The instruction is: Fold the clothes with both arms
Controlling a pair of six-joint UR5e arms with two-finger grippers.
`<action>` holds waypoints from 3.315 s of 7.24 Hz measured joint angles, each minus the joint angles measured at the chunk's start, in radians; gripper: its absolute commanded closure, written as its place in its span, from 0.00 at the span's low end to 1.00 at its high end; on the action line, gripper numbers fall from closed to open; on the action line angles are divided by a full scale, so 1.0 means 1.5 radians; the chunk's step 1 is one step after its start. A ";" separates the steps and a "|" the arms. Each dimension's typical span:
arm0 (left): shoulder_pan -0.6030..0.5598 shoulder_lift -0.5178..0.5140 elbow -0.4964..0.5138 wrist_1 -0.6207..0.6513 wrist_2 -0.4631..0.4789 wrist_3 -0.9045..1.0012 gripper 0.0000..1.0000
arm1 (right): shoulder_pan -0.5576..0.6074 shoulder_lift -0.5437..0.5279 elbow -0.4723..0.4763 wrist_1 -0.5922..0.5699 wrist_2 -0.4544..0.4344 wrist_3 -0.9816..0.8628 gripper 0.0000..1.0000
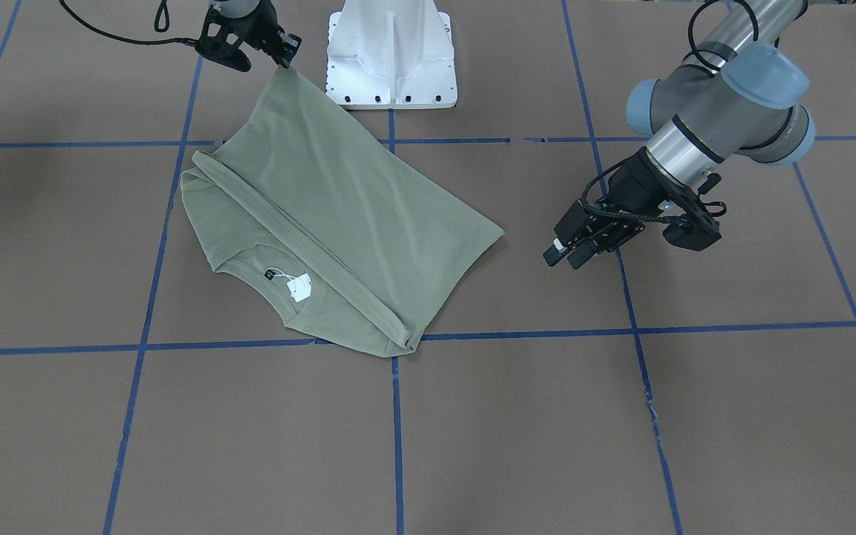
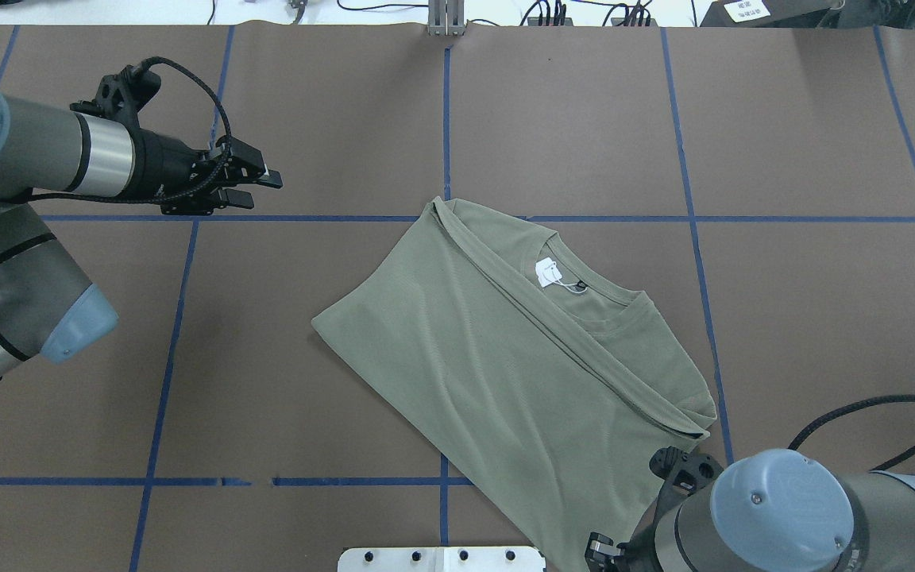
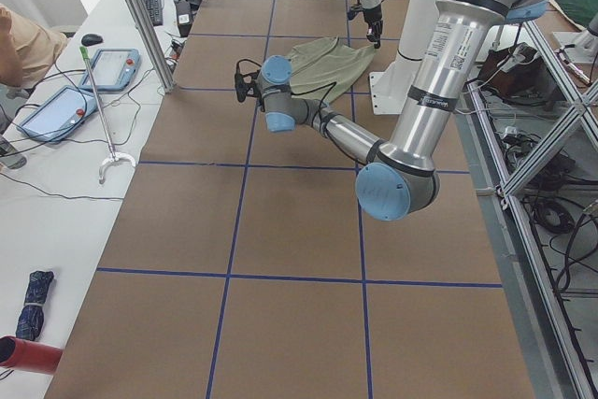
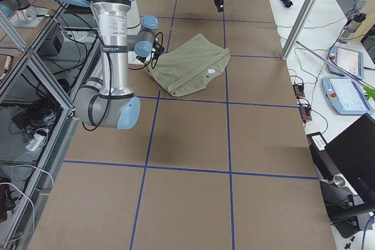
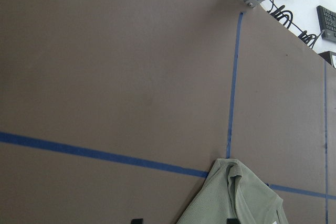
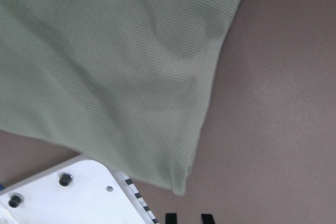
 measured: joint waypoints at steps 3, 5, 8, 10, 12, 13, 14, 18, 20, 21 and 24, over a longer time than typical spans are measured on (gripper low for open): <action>0.050 0.012 -0.009 0.001 0.000 -0.046 0.31 | 0.042 -0.007 0.034 0.000 -0.024 0.014 0.00; 0.085 0.008 -0.010 0.021 0.007 -0.081 0.32 | 0.137 0.004 0.047 0.000 -0.024 0.008 0.00; 0.191 -0.018 0.009 0.090 0.098 -0.107 0.35 | 0.247 0.066 -0.004 -0.001 -0.022 -0.022 0.00; 0.208 -0.026 0.010 0.139 0.114 -0.108 0.35 | 0.261 0.079 -0.028 -0.001 -0.022 -0.041 0.00; 0.209 -0.023 0.010 0.150 0.116 -0.108 0.44 | 0.262 0.080 -0.035 -0.001 -0.024 -0.045 0.00; 0.209 -0.020 0.010 0.151 0.116 -0.108 0.49 | 0.262 0.080 -0.038 -0.001 -0.025 -0.045 0.00; 0.209 -0.017 0.010 0.152 0.116 -0.108 0.65 | 0.262 0.080 -0.039 -0.001 -0.025 -0.045 0.00; 0.195 -0.009 0.008 0.152 0.117 -0.091 1.00 | 0.260 0.082 -0.041 -0.001 -0.028 -0.045 0.00; 0.161 -0.011 0.016 0.154 0.117 -0.035 1.00 | 0.260 0.082 -0.039 -0.001 -0.037 -0.046 0.00; 0.131 -0.031 0.035 0.156 0.116 -0.002 1.00 | 0.262 0.083 -0.038 0.000 -0.042 -0.045 0.00; 0.018 -0.217 0.234 0.141 0.114 0.046 1.00 | 0.260 0.105 -0.057 -0.001 -0.086 -0.045 0.00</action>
